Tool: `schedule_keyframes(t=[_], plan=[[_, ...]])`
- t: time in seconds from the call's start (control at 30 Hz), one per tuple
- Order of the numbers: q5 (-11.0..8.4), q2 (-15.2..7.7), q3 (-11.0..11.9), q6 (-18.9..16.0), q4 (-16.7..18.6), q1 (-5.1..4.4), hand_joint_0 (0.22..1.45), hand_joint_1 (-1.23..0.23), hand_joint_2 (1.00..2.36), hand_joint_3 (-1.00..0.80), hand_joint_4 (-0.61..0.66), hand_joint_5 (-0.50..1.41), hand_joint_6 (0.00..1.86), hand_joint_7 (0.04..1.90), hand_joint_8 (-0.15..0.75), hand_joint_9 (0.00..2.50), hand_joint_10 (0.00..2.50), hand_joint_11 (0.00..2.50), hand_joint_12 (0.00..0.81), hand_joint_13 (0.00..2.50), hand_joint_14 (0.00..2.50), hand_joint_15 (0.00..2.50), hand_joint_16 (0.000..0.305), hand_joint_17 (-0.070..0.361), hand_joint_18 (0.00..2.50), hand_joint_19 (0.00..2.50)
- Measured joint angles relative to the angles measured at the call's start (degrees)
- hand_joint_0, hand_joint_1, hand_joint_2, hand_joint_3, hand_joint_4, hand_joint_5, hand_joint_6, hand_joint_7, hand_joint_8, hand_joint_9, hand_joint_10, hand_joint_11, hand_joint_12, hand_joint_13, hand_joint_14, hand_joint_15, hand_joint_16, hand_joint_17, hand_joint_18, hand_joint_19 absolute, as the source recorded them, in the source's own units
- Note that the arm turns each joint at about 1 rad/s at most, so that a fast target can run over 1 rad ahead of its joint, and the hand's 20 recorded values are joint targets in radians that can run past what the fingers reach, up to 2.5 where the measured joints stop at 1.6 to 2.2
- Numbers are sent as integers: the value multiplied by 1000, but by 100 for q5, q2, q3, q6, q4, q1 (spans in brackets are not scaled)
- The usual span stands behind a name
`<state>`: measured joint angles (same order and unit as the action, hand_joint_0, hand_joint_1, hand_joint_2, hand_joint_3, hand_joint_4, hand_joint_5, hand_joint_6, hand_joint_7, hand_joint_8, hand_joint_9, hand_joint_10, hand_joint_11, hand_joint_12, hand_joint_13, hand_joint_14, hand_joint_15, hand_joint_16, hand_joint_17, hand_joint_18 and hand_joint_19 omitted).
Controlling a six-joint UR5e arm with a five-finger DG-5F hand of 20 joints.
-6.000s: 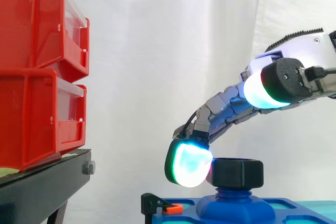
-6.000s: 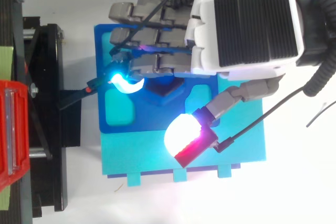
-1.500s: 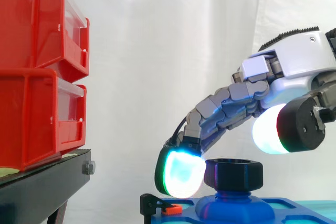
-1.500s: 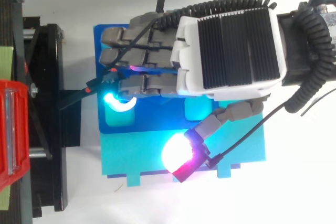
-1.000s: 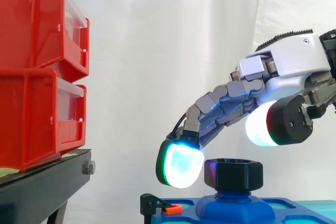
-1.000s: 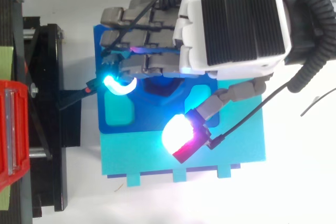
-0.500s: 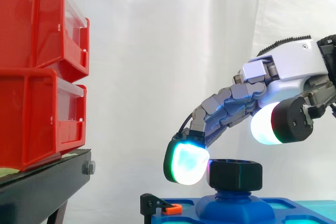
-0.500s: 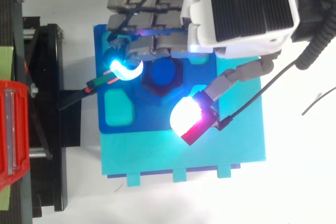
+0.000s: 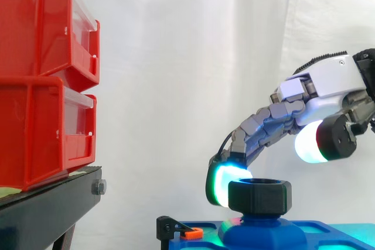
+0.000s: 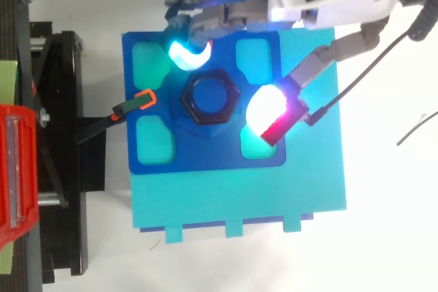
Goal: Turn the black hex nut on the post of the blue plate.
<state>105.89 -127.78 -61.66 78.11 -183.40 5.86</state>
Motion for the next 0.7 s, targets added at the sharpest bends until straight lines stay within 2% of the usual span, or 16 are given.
schedule_keyframes(t=[0.13,0.33,0.53,0.7], plan=[[126,0,195,59,-199,105,436,-298,1000,-500,233,-195,502,740,271,332,0,0,375,265,0,18,60,136,292,341],[182,2,427,110,-414,140,436,-297,1000,-500,231,-195,502,736,271,334,0,0,374,271,0,23,60,136,300,346],[169,1,531,99,-394,90,437,-296,1000,-500,246,-190,502,760,273,338,0,0,375,289,0,24,60,135,312,352],[103,0,521,88,-147,0,437,-295,1000,-500,248,-189,502,758,273,343,0,0,375,292,1,33,60,135,320,348]])
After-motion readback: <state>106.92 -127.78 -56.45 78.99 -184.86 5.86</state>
